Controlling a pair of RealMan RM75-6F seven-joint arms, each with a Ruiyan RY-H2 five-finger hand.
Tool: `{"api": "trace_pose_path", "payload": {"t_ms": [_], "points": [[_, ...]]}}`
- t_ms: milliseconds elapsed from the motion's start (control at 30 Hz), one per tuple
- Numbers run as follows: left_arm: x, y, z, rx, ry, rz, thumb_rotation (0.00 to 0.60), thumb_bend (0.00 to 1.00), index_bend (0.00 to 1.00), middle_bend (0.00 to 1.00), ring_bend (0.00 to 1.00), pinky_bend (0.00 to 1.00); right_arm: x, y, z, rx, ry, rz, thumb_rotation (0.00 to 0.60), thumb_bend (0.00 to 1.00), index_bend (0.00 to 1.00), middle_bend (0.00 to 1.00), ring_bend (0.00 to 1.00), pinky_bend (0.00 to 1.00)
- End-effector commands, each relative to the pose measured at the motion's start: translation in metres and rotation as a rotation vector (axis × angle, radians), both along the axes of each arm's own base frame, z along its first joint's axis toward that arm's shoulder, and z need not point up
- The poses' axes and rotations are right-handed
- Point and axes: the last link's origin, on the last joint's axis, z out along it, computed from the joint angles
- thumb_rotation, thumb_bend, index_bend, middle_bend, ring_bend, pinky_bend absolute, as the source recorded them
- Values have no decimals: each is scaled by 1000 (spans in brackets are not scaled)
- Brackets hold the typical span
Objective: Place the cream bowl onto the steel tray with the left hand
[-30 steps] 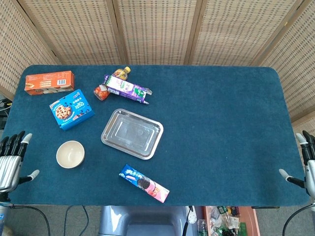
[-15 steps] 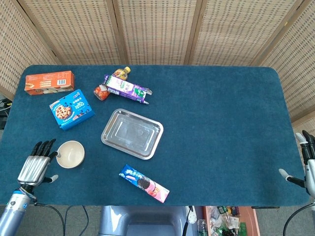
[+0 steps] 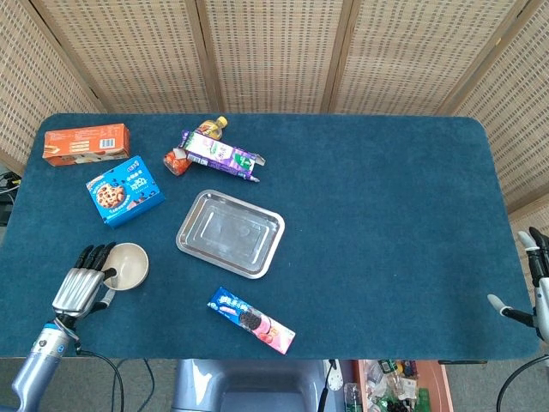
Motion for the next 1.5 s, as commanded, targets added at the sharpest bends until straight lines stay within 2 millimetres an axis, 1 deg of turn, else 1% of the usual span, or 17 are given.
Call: {"api": "trace_pose_path", "payload": {"t_ms": [33, 167, 300, 367, 400, 500, 600, 833, 867, 933, 1100, 1167, 1200, 1233, 1300, 1333, 1500], "points": [[1, 1, 2, 9, -8, -5, 600, 445, 605, 0, 0, 0, 0, 0, 0, 2, -1, -1, 600, 0, 0, 0, 0, 0], [13, 3, 12, 52, -50, -40, 600, 450, 619, 0, 0, 0, -1, 0, 0, 1, -4, -4, 600, 0, 0, 0, 0, 0], [34, 15, 18, 83, -103, -80, 600, 454, 620, 0, 0, 0, -2, -2, 0, 6, -5, -12, 600, 0, 0, 0, 0, 0], [56, 31, 18, 93, -115, -123, 600, 456, 620, 0, 0, 0, -3, -3, 0, 8, -4, -16, 600, 0, 0, 0, 0, 0], [60, 34, 17, 92, -114, -125, 600, 456, 620, 0, 0, 0, -3, -4, 0, 7, -3, -16, 600, 0, 0, 0, 0, 0], [87, 54, 10, 93, -129, -159, 600, 457, 620, 0, 0, 0, -3, -5, 0, 6, -5, -21, 600, 0, 0, 0, 0, 0], [113, 74, -5, 79, -116, -202, 600, 457, 620, 0, 0, 0, -5, -8, 0, 9, -4, -31, 600, 0, 0, 0, 0, 0], [151, 101, -51, 11, -105, -225, 600, 460, 620, 0, 0, 0, -8, -11, 0, 11, -7, -50, 600, 0, 0, 0, 0, 0], [163, 106, -70, -25, -99, -233, 600, 461, 621, 0, 0, 0, -10, -12, 1, 12, -11, -62, 600, 0, 0, 0, 0, 0], [170, 116, -87, -36, -77, -223, 600, 461, 621, 0, 0, 0, -12, -13, 2, 14, -17, -70, 600, 0, 0, 0, 0, 0], [175, 125, -106, -52, -64, -212, 600, 462, 617, 0, 0, 0, -16, -14, 4, 11, -27, -82, 600, 0, 0, 0, 0, 0], [176, 126, -111, -66, -70, -196, 600, 439, 543, 0, 0, 0, -17, -15, 5, 10, -31, -88, 600, 0, 0, 0, 0, 0], [175, 126, -112, -74, -75, -186, 600, 374, 426, 0, 0, 0, -17, -15, 5, 11, -32, -90, 600, 0, 0, 0, 0, 0], [175, 124, -111, -78, -86, -176, 600, 273, 269, 0, 0, 0, -18, -16, 6, 10, -32, -91, 600, 0, 0, 0, 0, 0], [177, 123, -108, -77, -104, -172, 600, 89, 60, 0, 0, 0, -18, -16, 6, 12, -32, -91, 600, 0, 0, 0, 0, 0], [179, 122, -101, -62, -135, -170, 600, 28, 9, 0, 0, 0, -18, -16, 5, 13, -32, -90, 600, 0, 0, 0, 0, 0], [177, 118, -54, 39, -197, -186, 600, 0, 0, 0, 0, 0, -16, -14, 5, 16, -33, -79, 600, 0, 0, 0, 0, 0]]}}
